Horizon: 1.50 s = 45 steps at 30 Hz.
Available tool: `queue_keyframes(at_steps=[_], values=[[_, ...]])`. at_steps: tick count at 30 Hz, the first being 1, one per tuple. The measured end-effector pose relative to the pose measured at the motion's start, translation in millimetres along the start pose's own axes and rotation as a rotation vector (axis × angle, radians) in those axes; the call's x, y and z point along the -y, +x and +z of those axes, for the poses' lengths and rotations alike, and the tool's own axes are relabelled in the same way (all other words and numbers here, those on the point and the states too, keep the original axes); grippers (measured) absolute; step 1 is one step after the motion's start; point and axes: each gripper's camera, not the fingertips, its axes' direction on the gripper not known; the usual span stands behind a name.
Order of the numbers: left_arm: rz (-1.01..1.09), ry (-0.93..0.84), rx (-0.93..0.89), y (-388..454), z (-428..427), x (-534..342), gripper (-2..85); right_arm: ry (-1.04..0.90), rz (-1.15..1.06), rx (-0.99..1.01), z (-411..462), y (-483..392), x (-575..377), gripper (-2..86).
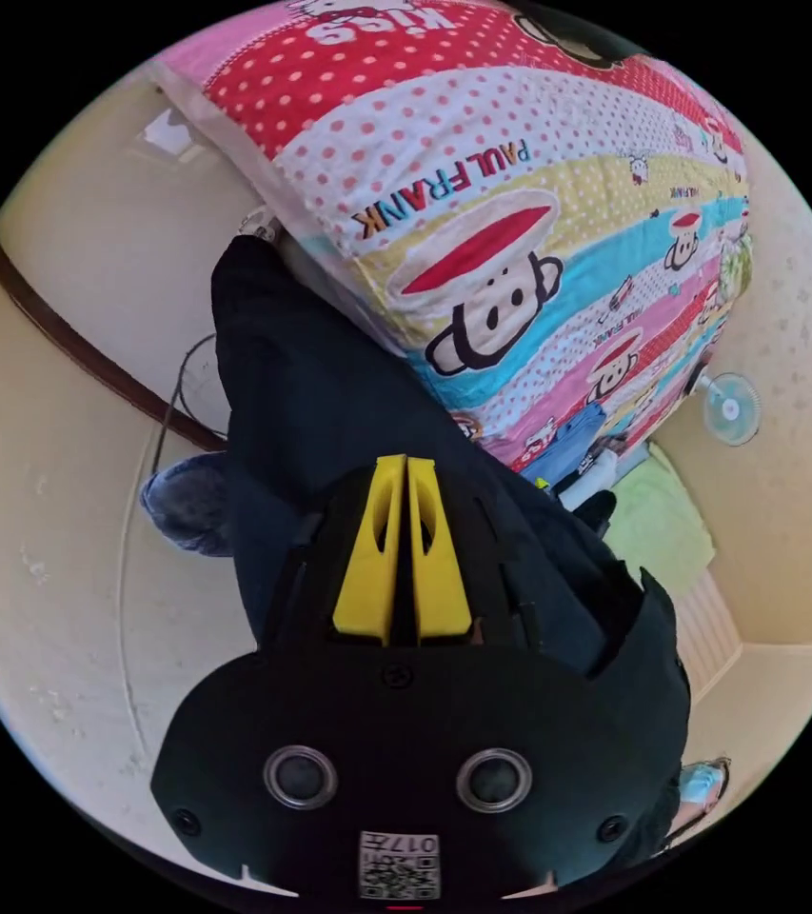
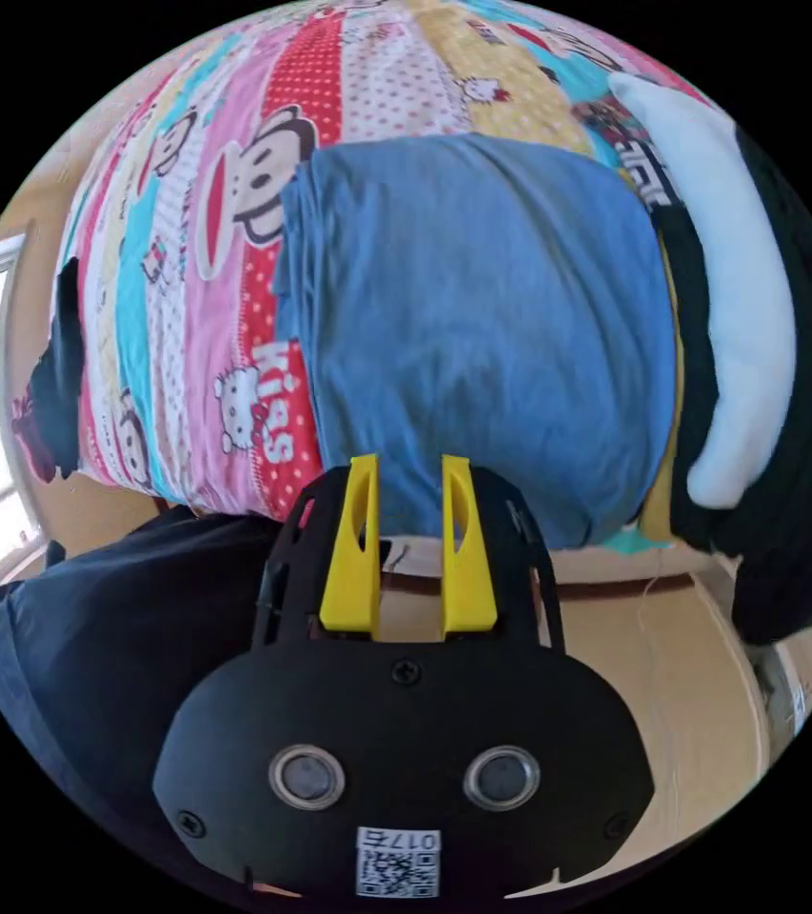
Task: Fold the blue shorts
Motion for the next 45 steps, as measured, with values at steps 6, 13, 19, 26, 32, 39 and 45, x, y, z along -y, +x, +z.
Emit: queue_keyframes(at_steps=[6, 13, 19, 26, 32, 39, 45], values=[[-0.025, 0.115, -0.088, 1, 19, -31, -0.9, -0.065, -0.025, -0.123, 10, 2, 12, 8.4], [0.032, 0.172, -0.053, 32, 30, -28, -0.9, 0.138, -0.095, 0.355, -74, 21, -1, 2.6], [0.015, 0.238, -0.093, 56, 28, -19, -0.9, 0.450, -0.544, 0.686, -242, -28, 0, 1.4], [0.091, 0.177, 0.011, 93, 49, -18, -0.9, 0.728, -1.125, 1.070, -365, -75, -79, 1.0], [0.164, 0.134, 0.174, 102, 57, -31, -0.9, 0.503, -0.842, 0.788, -285, -40, -56, 1.0], [0.140, 0.152, 0.099, 89, 58, -47, 0.9, -0.327, -0.561, 0.028, -66, -35, -47, 0.9], [0.237, 0.137, 0.039, 135, 62, -38, 5.3, -0.265, -0.500, 0.039, -100, -64, -9, 1.6]])
